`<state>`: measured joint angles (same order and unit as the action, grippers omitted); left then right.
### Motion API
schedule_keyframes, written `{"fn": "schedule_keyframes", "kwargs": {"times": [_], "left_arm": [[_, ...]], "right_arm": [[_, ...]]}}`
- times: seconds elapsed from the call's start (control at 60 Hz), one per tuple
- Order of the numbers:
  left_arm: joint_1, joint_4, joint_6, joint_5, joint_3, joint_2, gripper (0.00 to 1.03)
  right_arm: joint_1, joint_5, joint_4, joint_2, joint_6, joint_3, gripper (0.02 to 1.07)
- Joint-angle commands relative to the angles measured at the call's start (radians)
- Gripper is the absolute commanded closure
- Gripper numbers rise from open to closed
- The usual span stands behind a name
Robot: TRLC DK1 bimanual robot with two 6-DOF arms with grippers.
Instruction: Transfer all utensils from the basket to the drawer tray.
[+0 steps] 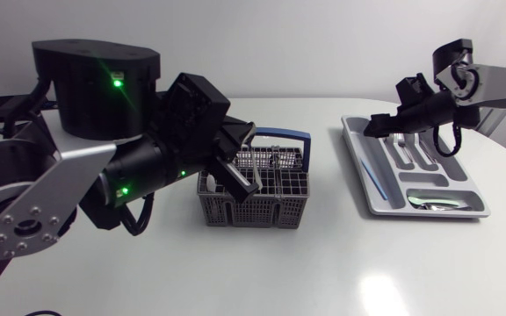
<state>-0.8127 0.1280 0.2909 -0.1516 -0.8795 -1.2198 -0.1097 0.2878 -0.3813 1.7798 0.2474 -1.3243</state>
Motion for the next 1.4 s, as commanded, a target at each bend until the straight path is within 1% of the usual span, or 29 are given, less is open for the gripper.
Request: {"fn": "schedule_keyframes", "kwargs": {"times": [0.0, 0.117, 0.267, 0.4, 0.433, 0.517, 0.583, 0.683, 0.933, 1.15, 1.233, 1.283, 1.333, 1.367, 1.383], "left_arm": [[0.02, -0.019, -0.068, 0.03, -0.049, -0.006, 1.0], [0.032, -0.064, -0.118, 0.078, -0.072, -0.03, 1.0], [0.055, -0.131, -0.185, 0.15, -0.121, -0.07, 1.0], [0.083, -0.189, -0.237, 0.204, -0.165, -0.103, 1.0], [0.084, -0.191, -0.24, 0.208, -0.167, -0.106, 1.0], [0.095, -0.203, -0.26, 0.231, -0.176, -0.113, 1.0], [0.112, -0.212, -0.279, 0.261, -0.184, -0.119, 1.0], [0.126, -0.226, -0.289, 0.288, -0.191, -0.127, 1.0], [0.127, -0.231, -0.309, 0.316, -0.2, -0.139, 1.0], [0.127, -0.232, -0.314, 0.331, -0.202, -0.139, 1.0], [0.127, -0.232, -0.314, 0.331, -0.202, -0.142, 1.0], [0.126, -0.232, -0.312, 0.333, -0.2, -0.142, 1.0], [0.124, -0.232, -0.312, 0.336, -0.2, -0.142, 1.0], [0.124, -0.232, -0.312, 0.336, -0.2, -0.142, 1.0], [0.124, -0.232, -0.312, 0.336, -0.2, -0.142, 1.0]], "right_arm": [[0.048, 0.013, 0.038, -0.146, 0.03, 0.12, 0.12], [0.128, 0.057, 0.048, -0.339, 0.036, 0.246, 0.13], [0.294, 0.057, 0.038, -0.527, 0.021, 0.362, 0.14], [0.466, 0.002, 0.041, -0.609, -0.016, 0.419, 0.23], [0.513, -0.019, 0.042, -0.614, -0.028, 0.425, 0.27], [0.581, -0.058, 0.059, -0.615, -0.05, 0.432, 0.36], [0.625, -0.07, 0.078, -0.611, -0.063, 0.435, 0.48], [0.679, -0.084, 0.093, -0.585, -0.086, 0.428, 0.59], [0.774, -0.116, 0.134, -0.507, -0.138, 0.399, 0.59], [0.789, -0.139, 0.157, -0.461, -0.14, 0.385, 0.59], [0.798, -0.145, 0.162, -0.461, -0.14, 0.385, 0.69], [0.803, -0.15, 0.168, -0.457, -0.138, 0.385, 0.8], [0.808, -0.15, 0.17, -0.451, -0.135, 0.385, 0.88], [0.811, -0.15, 0.17, -0.45, -0.132, 0.385, 0.97], [0.811, -0.151, 0.17, -0.448, -0.132, 0.385, 0.97]]}}
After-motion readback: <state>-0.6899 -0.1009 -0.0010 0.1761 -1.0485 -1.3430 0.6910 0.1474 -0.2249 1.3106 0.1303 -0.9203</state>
